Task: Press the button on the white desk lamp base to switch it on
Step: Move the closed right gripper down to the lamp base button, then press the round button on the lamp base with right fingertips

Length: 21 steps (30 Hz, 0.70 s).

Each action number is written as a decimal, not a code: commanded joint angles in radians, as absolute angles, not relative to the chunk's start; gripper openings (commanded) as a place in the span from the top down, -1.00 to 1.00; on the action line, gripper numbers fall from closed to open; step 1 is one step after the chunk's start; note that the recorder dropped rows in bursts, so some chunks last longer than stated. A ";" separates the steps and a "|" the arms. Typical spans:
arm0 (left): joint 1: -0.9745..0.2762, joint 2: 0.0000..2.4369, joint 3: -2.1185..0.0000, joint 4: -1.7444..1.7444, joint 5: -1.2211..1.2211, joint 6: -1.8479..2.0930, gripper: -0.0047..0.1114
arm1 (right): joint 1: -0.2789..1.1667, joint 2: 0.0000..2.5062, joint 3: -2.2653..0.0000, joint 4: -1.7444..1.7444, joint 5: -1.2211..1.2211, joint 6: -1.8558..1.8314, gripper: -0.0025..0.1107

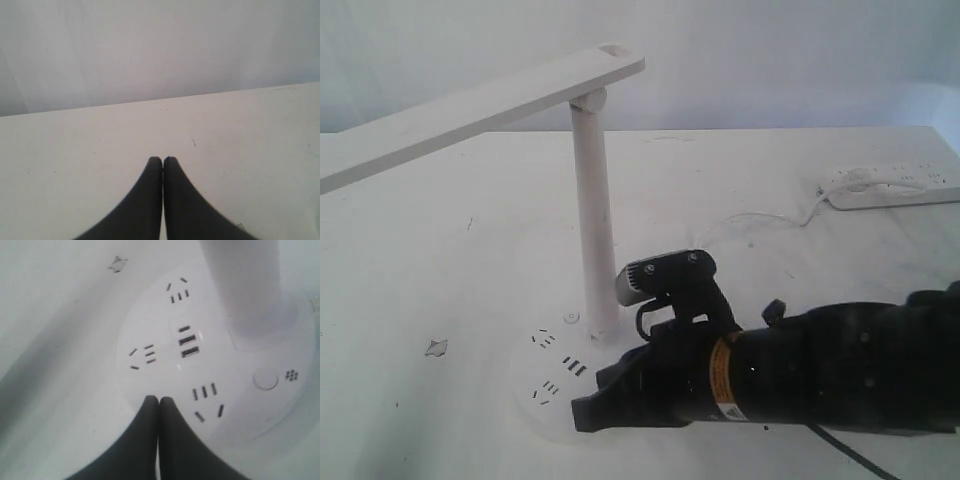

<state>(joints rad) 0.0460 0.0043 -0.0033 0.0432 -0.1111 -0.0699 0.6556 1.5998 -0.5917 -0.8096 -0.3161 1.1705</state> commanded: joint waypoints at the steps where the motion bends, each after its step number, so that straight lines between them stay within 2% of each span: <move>1: 0.048 0.000 0.000 0.039 -0.113 -0.071 0.92 | 0.677 1.630 -0.678 -0.804 -0.126 1.094 0.96; 7: 0.048 0.000 0.000 0.039 -0.113 -0.071 0.92 | 0.677 1.663 -0.737 -0.804 0.016 1.075 0.96; 21: 0.048 0.000 0.000 0.039 -0.113 -0.071 0.92 | 0.677 1.667 -0.737 -0.804 -0.033 1.075 0.96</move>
